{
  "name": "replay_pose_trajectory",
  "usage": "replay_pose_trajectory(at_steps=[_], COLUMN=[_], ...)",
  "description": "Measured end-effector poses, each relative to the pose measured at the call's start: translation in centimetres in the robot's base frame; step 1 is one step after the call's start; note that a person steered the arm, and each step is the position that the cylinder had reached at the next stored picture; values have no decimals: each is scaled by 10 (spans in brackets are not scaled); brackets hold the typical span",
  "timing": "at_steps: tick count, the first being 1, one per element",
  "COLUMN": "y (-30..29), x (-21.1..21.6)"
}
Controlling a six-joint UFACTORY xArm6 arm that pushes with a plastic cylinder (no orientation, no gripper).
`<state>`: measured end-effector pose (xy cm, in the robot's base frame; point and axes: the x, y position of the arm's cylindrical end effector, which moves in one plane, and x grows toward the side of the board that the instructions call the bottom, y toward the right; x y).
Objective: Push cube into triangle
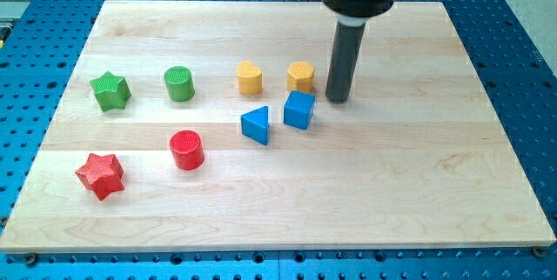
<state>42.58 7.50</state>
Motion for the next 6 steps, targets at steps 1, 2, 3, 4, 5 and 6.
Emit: replay_pose_trajectory(at_steps=[1, 2, 3, 4, 5, 6], y=[-34, -67, -74, -67, -67, -71], x=[29, 58, 66, 66, 66, 73])
